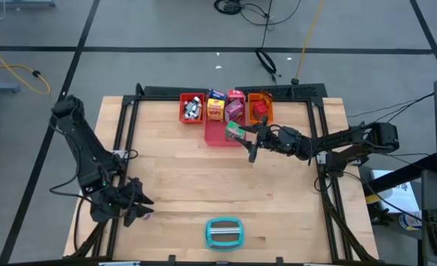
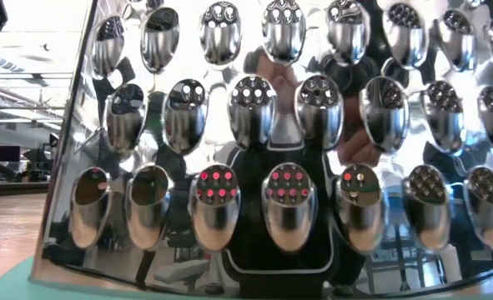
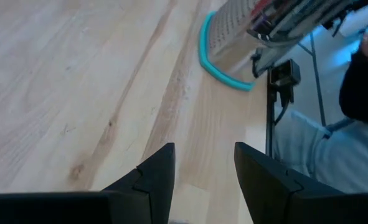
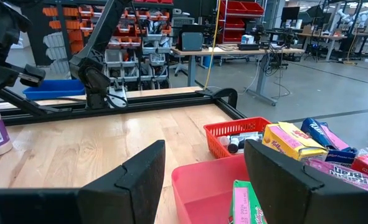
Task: Pick & Place Kitchen Items
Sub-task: Put the purple seasoning bottle into the orange bin
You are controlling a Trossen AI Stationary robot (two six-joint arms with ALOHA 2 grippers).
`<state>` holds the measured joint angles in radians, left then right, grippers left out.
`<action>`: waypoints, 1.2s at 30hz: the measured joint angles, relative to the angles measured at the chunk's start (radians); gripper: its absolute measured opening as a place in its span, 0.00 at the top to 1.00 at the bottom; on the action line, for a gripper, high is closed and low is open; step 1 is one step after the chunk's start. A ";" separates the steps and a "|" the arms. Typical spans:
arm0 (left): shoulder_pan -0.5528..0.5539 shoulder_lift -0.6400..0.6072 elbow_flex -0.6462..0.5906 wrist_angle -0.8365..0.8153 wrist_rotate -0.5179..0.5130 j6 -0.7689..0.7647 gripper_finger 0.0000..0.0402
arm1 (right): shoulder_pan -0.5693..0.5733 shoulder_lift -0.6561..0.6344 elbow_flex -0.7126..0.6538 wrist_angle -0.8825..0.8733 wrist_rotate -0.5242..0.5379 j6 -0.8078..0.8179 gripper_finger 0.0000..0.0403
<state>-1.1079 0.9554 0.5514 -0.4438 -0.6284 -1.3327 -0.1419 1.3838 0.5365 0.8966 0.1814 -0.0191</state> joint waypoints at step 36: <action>0.050 -0.001 0.002 -0.092 0.267 0.001 0.46 | 0.000 0.000 0.000 -0.027 0.000 0.030 0.48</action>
<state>-1.0576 0.9543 0.5533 -0.5362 -0.3615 -1.3319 -0.1418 1.3838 0.5365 0.8696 0.1814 0.0113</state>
